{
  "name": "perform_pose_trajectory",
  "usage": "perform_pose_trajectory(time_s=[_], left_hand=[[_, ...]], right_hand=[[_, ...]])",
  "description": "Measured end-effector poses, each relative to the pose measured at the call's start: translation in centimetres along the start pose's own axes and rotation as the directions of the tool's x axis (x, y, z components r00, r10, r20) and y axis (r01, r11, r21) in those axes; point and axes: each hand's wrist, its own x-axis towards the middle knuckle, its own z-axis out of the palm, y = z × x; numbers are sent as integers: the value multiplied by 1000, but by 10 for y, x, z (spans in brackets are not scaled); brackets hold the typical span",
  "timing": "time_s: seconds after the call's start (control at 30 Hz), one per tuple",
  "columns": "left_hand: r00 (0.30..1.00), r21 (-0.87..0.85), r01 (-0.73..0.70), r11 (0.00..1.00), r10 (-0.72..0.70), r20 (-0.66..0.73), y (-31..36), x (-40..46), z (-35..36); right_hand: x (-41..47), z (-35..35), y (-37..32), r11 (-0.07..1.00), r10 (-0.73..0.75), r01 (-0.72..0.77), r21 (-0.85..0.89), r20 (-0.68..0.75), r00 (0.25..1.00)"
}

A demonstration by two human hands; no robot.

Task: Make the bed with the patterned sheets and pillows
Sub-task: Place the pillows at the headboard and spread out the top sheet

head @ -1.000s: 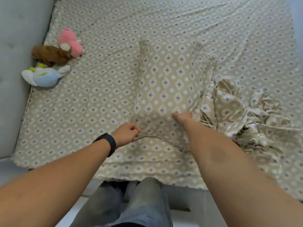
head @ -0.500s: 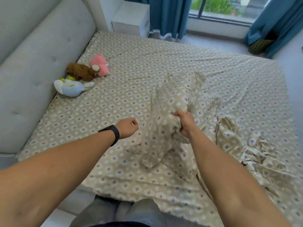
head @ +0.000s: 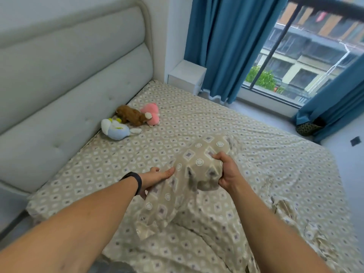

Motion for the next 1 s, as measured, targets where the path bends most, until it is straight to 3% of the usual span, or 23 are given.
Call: perform_pose_trajectory(time_s=[0.13, 0.27, 0.33, 0.43, 0.47, 0.53, 0.57, 0.63, 0.73, 0.87, 0.93, 1.0], left_hand=[[996, -9, -55, 998, 55, -65, 3, -16, -73], [936, 39, -223, 974, 225, -271, 35, -41, -178], [838, 98, -338, 936, 347, -421, 53, -55, -228], [648, 233, -395, 889, 450, -614, 74, -65, -294], [566, 296, -366, 882, 464, -682, 76, -65, -313], [410, 461, -176, 870, 491, -769, 75, -62, -339], [388, 511, -95, 854, 504, -772, 71, -60, -347], [480, 521, -115, 846, 507, -716, 61, -50, -345], [679, 525, -173, 833, 487, -549, 34, -24, -312], [903, 775, -86, 625, 378, -205, 3, 13, -250], [960, 827, -90, 555, 270, -76, -2, 27, -215], [975, 848, -116, 517, 221, -1, 1, 36, -176]], right_hand=[[19, 86, -12, 997, -3, 7, -71, 57, 998], [50, 191, -35, 998, -37, 45, -42, 178, 983], [64, 239, -45, 998, -58, 62, -8, 233, 971], [84, 288, -50, 994, -81, 97, -43, 285, 955], [90, 299, -47, 985, -46, 88, -151, 263, 964], [101, 307, -28, 871, 40, -10, -491, 51, 998], [106, 306, -13, 787, 35, -78, -613, -81, 996], [110, 304, 19, 734, 15, -148, -663, -202, 979], [91, 300, 61, 695, 182, -281, -662, -216, 959], [65, 250, 92, 658, 341, -387, -646, -203, 918], [63, 209, 100, 638, 315, -381, -669, -225, 922], [59, 160, 101, 633, 260, -377, -676, -274, 926]])
